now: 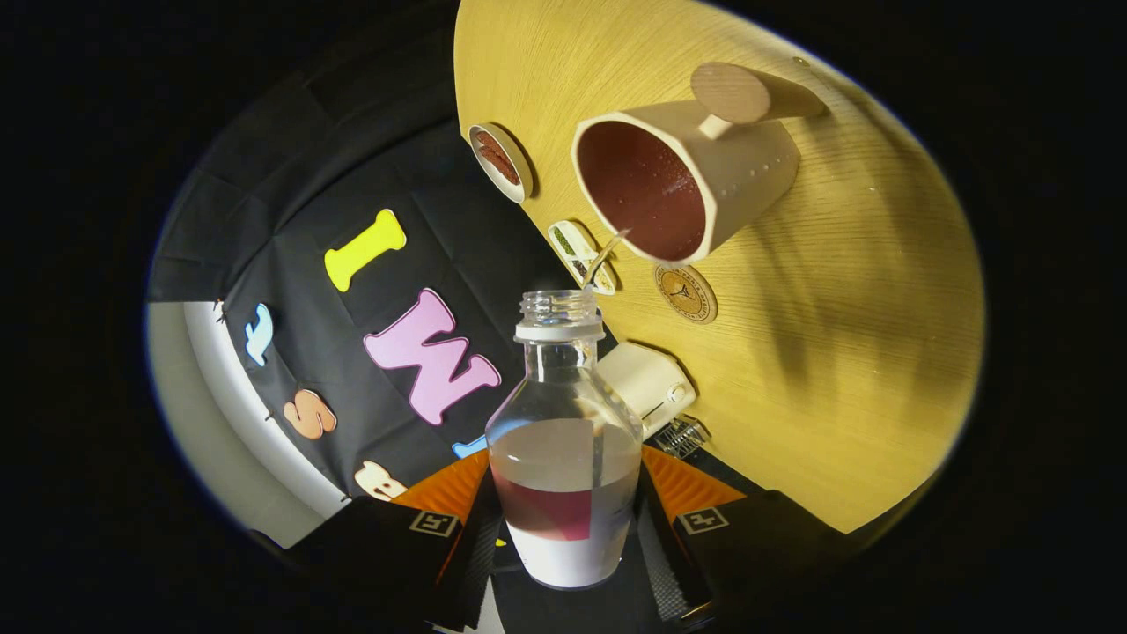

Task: Take the bottle from table, then pour the juice into the cup, finally place the bottle on the coaster

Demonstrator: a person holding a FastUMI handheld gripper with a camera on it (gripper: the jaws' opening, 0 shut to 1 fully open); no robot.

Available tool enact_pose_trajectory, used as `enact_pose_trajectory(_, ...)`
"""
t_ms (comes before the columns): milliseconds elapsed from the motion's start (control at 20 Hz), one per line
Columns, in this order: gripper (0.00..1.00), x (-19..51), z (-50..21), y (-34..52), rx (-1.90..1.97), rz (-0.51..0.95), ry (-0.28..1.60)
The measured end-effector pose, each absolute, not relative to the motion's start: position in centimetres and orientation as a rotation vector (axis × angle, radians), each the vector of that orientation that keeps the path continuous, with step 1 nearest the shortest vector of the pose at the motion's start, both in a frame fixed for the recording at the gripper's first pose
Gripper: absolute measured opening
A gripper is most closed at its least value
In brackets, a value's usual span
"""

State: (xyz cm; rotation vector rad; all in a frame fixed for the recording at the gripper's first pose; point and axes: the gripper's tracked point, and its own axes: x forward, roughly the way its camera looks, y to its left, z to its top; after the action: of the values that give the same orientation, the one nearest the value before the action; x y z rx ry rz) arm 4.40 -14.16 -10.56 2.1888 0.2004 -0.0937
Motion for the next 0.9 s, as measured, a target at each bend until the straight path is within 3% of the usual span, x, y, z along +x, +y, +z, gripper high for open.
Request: enact_pose_trajectory(900, 0.75, 5.3, -7.2, -18.6, 2.536, -0.209, -0.035)
